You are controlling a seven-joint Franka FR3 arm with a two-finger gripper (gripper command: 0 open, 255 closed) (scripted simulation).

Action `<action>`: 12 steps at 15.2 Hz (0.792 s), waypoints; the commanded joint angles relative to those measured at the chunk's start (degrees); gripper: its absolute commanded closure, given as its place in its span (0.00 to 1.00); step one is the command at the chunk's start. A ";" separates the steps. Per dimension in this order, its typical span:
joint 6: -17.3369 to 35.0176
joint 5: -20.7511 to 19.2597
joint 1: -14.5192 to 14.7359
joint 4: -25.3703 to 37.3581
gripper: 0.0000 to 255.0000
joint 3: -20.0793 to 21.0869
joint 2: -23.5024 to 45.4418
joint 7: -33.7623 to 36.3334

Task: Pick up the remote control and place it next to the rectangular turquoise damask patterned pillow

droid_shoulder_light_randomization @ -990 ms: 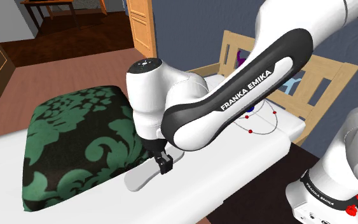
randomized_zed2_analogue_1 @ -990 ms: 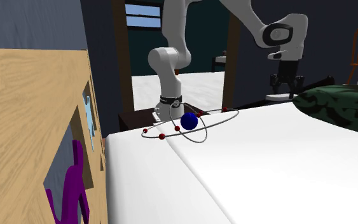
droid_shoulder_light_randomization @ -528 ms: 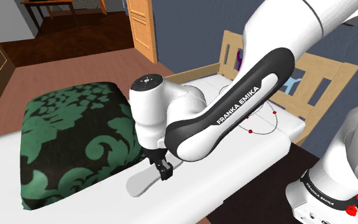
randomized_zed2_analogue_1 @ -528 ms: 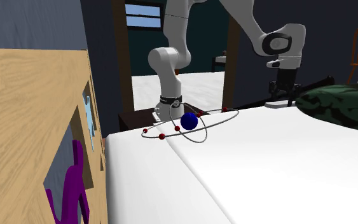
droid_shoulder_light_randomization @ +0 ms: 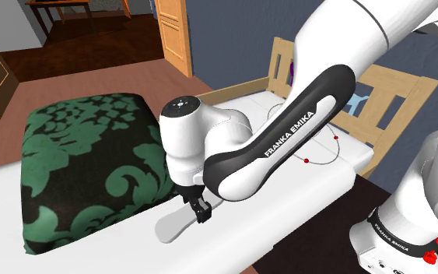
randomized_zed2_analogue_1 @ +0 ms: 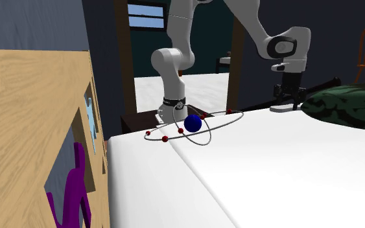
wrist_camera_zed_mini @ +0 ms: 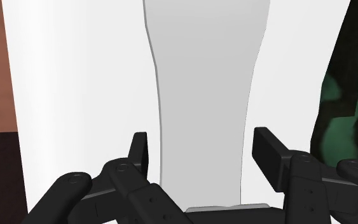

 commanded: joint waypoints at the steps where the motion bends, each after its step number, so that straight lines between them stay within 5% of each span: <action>1: 0.08 -0.02 -0.13 -0.06 1.00 -0.17 0.22 -0.01; 2: -0.01 0.01 -0.13 0.00 0.00 -0.15 0.19 -0.02; 7: 0.08 -0.02 -0.13 -0.06 0.00 -0.17 0.22 0.00; 12: -6.15 4.93 -1.55 1.37 0.00 1.63 -5.57 -3.42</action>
